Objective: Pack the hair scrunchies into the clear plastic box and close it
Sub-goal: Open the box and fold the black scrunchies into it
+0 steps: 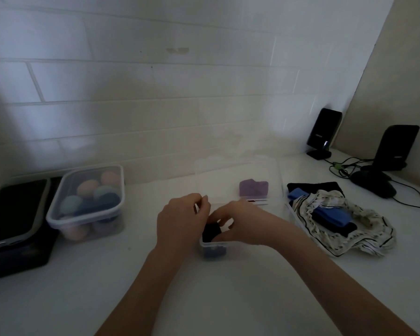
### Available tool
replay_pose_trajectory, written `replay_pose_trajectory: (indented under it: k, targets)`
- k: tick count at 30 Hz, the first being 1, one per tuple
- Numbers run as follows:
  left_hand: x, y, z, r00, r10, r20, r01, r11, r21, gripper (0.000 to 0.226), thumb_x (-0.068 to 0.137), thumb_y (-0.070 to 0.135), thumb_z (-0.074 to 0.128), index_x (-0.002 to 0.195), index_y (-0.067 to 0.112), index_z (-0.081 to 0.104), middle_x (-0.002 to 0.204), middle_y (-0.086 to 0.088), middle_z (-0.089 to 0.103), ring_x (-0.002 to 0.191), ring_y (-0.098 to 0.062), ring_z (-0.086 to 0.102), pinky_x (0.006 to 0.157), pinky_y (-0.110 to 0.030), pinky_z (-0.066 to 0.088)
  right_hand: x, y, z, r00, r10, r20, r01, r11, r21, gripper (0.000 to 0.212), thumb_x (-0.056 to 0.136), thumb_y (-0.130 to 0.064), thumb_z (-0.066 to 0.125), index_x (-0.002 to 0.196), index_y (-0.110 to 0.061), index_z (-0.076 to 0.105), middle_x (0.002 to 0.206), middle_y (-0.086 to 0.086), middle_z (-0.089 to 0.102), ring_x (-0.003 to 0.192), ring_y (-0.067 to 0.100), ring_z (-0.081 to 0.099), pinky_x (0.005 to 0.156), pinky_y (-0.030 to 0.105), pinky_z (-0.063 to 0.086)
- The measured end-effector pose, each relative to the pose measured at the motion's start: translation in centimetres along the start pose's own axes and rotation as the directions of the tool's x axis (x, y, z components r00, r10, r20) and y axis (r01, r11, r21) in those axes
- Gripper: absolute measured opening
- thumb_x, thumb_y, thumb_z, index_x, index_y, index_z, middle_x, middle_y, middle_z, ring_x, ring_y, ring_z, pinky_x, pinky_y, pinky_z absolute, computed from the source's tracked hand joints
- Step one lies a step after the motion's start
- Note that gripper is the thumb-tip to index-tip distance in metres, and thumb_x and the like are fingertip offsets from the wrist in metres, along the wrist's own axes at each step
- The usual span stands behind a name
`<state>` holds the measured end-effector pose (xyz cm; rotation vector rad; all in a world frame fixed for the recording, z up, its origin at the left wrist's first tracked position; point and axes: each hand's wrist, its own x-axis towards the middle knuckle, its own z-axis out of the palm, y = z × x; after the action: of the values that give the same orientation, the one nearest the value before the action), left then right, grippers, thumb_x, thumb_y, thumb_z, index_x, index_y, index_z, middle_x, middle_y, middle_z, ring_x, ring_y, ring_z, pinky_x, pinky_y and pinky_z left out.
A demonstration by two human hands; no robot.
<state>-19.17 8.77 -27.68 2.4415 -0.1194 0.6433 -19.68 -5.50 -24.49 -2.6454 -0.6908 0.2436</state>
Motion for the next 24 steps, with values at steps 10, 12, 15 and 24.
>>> replay_pose_trajectory:
  k: [10, 12, 15, 24]
  targets:
    - [0.1, -0.1, 0.4, 1.0, -0.016, -0.005, 0.016, 0.999, -0.04, 0.037, 0.092, 0.034, 0.046, 0.063, 0.012, 0.053, 0.058, 0.0, 0.049, 0.06, -0.022, 0.05, 0.055, -0.028, 0.033, 1.1, -1.2, -0.5, 0.988, 0.092, 0.128, -0.046, 0.945, -0.323, 0.038, 0.086, -0.046, 0.054, 0.123, -0.034, 0.056, 0.119, 0.002, 0.064, 0.105, 0.026, 0.06, 0.09, 0.042, 0.051]
    - [0.1, -0.1, 0.4, 1.0, -0.017, -0.007, 0.017, 0.998, -0.055, 0.037, 0.091, 0.035, 0.047, 0.062, 0.012, 0.055, 0.053, 0.003, 0.046, 0.06, -0.022, 0.05, 0.055, -0.027, 0.033, 1.1, -1.0, -0.5, 0.988, 0.088, 0.124, -0.043, 0.943, -0.329, 0.038, 0.087, -0.044, 0.055, 0.123, -0.035, 0.056, 0.12, 0.0, 0.064, 0.105, 0.025, 0.06, 0.088, 0.04, 0.051]
    - [0.1, -0.2, 0.1, 0.999, 0.009, -0.034, -0.012, 0.996, -0.086, 0.037, 0.09, 0.035, 0.049, 0.062, 0.013, 0.058, 0.051, 0.003, 0.048, 0.055, -0.021, 0.05, 0.05, -0.025, 0.032, 0.9, -0.3, -0.5, 0.997, 0.051, 0.06, -0.038, 0.979, -0.202, 0.038, 0.082, -0.042, 0.062, 0.119, -0.036, 0.06, 0.118, -0.011, 0.067, 0.105, 0.015, 0.062, 0.09, 0.037, 0.052]
    - [0.2, -0.2, -0.5, 0.985, 0.078, -0.153, -0.115, 0.961, -0.253, 0.047, 0.084, 0.044, 0.041, 0.061, 0.008, 0.061, 0.044, -0.005, 0.048, 0.043, -0.024, 0.048, 0.045, -0.032, 0.036, -1.3, 0.7, -1.8, 0.996, 0.033, -0.08, -0.015, 0.976, 0.219, 0.048, 0.079, -0.028, 0.073, 0.125, -0.024, 0.059, 0.123, -0.017, 0.059, 0.062, -0.019, 0.057, 0.054, 0.017, 0.051]
